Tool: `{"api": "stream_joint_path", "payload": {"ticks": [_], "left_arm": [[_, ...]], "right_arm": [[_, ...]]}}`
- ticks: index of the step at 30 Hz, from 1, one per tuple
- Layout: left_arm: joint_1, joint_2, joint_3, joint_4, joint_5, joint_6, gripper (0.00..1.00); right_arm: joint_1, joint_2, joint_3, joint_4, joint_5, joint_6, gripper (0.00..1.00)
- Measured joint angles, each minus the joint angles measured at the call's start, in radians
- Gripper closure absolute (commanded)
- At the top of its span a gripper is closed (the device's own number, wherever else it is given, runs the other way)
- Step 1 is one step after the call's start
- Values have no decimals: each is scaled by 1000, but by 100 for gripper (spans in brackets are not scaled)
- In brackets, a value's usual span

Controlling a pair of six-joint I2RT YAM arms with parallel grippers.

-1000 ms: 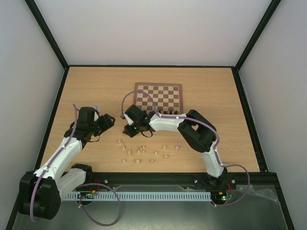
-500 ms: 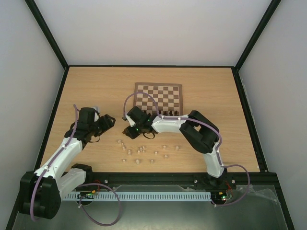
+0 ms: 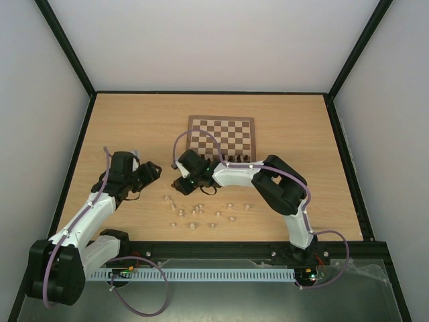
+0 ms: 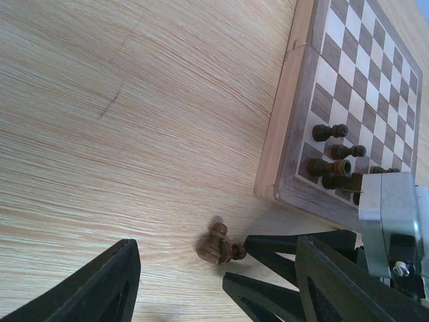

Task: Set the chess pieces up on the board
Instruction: Pick up the chess piece at the center of the board.

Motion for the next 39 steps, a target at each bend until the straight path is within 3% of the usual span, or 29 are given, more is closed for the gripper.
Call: {"api": "stream_joint_path", "payload": {"ticks": [22, 29, 33, 37, 39], "left_arm": [[0, 5, -7, 10, 11, 0, 34], [0, 5, -11, 15, 13, 0, 35], [0, 5, -11, 15, 14, 0, 35], [0, 5, -11, 15, 14, 0, 35], [0, 5, -11, 15, 14, 0, 35]], "right_arm": [[0, 19, 29, -15, -11, -28, 69], [3, 19, 22, -8, -10, -32, 84], [10, 19, 21, -8, -10, -34, 83], [16, 19, 20, -7, -13, -36, 70], [19, 19, 21, -5, -12, -35, 69]]}}
